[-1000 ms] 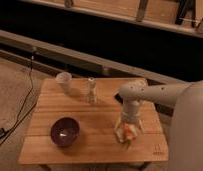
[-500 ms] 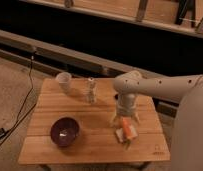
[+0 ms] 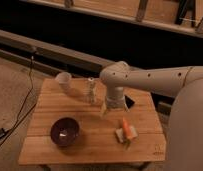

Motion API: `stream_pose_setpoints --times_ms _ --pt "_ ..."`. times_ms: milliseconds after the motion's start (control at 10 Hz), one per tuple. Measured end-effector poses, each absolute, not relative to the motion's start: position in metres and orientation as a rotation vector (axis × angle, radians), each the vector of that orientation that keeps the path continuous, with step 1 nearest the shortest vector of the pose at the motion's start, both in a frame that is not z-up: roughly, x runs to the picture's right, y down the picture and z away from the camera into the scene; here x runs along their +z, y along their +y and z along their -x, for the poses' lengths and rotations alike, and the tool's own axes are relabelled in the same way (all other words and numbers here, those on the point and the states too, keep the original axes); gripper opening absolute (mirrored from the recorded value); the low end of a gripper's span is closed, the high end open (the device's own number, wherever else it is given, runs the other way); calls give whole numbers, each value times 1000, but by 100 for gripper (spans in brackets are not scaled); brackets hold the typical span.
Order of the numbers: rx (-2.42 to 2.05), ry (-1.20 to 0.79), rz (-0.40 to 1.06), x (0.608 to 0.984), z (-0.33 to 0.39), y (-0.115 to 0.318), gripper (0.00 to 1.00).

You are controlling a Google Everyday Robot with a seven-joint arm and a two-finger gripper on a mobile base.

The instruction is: Place the pepper on the white sponge

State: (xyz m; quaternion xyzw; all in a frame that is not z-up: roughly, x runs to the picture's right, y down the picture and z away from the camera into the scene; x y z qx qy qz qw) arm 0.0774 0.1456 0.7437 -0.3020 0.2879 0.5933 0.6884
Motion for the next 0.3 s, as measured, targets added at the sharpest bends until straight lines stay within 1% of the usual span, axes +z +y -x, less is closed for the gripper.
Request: stream_pose_setpoints --times_ms 300 --pt "1326 644 677 744 -76 146 80"
